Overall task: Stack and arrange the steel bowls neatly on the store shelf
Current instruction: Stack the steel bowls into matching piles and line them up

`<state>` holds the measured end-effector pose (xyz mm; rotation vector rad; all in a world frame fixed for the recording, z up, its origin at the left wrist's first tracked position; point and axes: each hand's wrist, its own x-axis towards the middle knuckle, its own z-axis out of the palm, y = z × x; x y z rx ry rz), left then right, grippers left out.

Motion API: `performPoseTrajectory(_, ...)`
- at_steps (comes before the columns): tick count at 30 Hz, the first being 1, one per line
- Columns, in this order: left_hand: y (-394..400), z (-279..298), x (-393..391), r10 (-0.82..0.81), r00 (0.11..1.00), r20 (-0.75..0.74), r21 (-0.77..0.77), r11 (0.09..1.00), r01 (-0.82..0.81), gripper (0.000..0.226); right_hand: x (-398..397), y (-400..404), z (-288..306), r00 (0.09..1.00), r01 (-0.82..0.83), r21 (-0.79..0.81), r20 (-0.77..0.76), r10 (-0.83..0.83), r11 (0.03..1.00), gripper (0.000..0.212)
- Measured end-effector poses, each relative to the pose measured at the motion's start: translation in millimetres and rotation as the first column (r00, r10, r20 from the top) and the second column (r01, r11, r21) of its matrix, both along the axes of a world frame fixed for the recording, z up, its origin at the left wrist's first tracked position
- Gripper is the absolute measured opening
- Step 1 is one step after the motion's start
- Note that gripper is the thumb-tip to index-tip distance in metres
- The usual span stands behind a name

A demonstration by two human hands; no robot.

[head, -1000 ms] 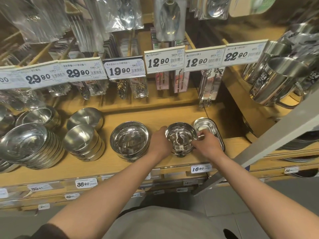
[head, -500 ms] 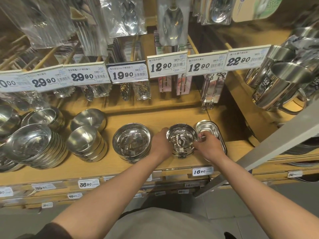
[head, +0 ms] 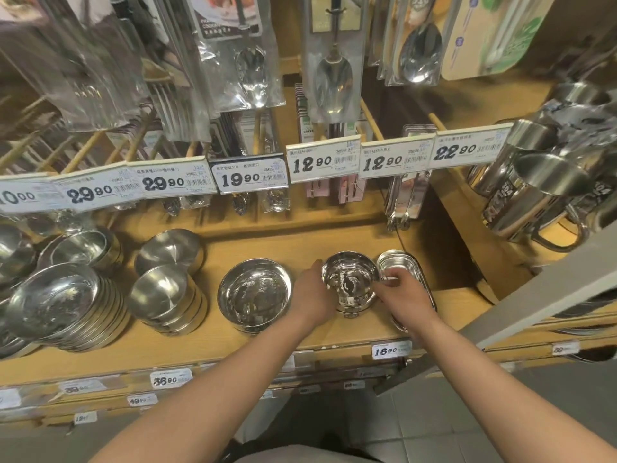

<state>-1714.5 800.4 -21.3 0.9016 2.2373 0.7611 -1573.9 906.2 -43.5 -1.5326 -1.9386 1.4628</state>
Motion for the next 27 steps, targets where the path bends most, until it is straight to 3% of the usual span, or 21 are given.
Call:
performPoseTrajectory(4,-39.1,28.3,-13.7,0.001,1.0,-0.019,0.12,0.993,0.001,0.049,4.4,-19.4,23.0,0.994,0.007,0.059,-0.107,-0.001,0.998,0.01)
performPoseTrajectory(7,-80.5,37.1,-40.9,0.111,0.994,-0.027,0.172,0.979,-0.104,0.025,-12.9,-44.0,38.3,0.98,-0.085,0.026,-0.177,0.088,0.996,0.011)
performPoseTrajectory(9,-110.1,39.0,-62.9,0.218,0.975,0.045,0.18,0.958,-0.222,0.017,-32.2,-60.2,42.2,0.969,-0.15,-0.023,-0.201,0.143,0.988,0.011)
performPoseTrajectory(15,-202.9,41.1,-123.2,0.502,0.845,0.183,0.158,0.834,-0.529,0.017,-102.3,-111.7,46.9,0.915,-0.361,-0.024,-0.203,0.349,0.932,0.011)
performPoseTrajectory(17,-236.4,39.3,-142.9,0.58,0.792,0.192,0.18,0.772,-0.609,0.014,-128.6,-132.2,47.5,0.903,-0.388,-0.061,-0.223,0.366,0.92,0.019)
performPoseTrajectory(19,-269.9,36.4,-163.9,0.633,0.733,0.25,0.184,0.712,-0.678,0.012,-154.3,-153.3,47.5,0.897,-0.408,-0.102,-0.231,0.377,0.907,0.012)
performPoseTrajectory(25,-360.2,20.5,-236.8,0.714,0.632,0.302,0.184,0.607,-0.773,0.011,-232.8,-222.9,36.2,0.885,-0.45,-0.211,-0.233,0.403,0.868,0.01)
performPoseTrajectory(27,-380.4,19.2,-266.5,0.715,0.628,0.307,0.18,0.605,-0.776,0.013,-260.7,-245.7,34.3,0.89,-0.442,-0.215,-0.227,0.396,0.871,0.021)
